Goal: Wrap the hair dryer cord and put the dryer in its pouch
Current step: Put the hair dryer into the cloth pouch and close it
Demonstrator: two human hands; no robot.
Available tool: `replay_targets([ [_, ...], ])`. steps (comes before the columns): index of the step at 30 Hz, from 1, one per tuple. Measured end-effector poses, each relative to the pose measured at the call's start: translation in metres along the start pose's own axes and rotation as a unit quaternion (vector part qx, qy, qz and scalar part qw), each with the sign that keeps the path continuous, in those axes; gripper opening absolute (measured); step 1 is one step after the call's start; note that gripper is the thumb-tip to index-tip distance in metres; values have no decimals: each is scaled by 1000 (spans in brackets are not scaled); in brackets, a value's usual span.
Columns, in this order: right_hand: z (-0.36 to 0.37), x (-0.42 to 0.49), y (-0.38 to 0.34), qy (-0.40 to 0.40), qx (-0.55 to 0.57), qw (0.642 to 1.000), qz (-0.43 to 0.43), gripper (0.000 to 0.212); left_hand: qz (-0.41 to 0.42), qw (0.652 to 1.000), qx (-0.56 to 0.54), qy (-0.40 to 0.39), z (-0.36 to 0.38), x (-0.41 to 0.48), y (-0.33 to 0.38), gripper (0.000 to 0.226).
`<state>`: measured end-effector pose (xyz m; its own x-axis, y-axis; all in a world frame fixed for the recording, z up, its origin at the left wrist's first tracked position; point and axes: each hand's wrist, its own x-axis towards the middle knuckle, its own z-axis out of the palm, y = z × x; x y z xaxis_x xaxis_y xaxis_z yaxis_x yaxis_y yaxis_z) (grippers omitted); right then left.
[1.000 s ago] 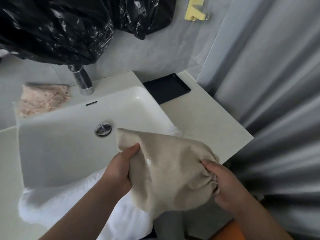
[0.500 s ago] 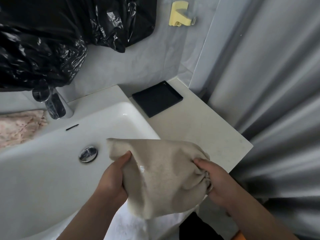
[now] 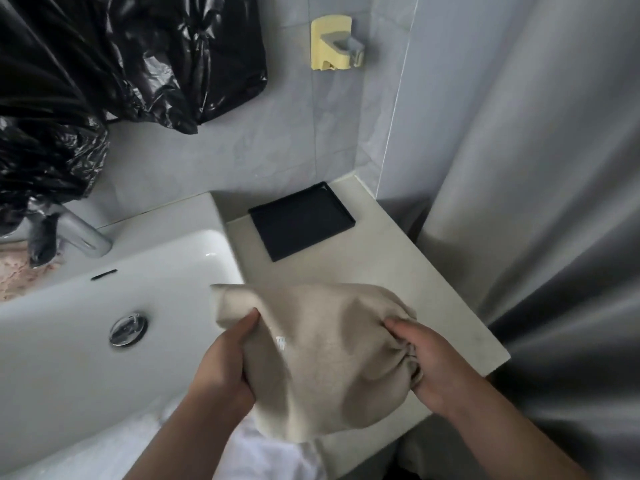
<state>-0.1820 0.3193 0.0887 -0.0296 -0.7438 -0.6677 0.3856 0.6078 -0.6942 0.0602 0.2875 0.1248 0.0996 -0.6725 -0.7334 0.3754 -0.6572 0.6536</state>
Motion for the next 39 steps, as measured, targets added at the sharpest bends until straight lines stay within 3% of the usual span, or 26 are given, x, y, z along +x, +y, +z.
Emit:
replay_targets([
  [7,-86,19,-53,-34,-1,999,26,35,16,1000,-10,25,90,-16,-26,29],
  [14,-120,37,-84,-92,22,995,19,31,24,996,-36,76,136,-30,-36,27],
  [21,-124,58,-100,-124,13,991,48,32,45,993,-30,105,155,-18,-26,25],
  [30,-104,117,-129,-99,-20,992,73,33,4,991,-76,110,160,49,-7,30],
  [34,-85,158,-150,-78,-56,993,75,47,-6,990,-102,99,158,93,10,28],
  [39,-55,212,-175,-128,-73,987,64,48,-13,985,-142,99,153,151,32,28],
])
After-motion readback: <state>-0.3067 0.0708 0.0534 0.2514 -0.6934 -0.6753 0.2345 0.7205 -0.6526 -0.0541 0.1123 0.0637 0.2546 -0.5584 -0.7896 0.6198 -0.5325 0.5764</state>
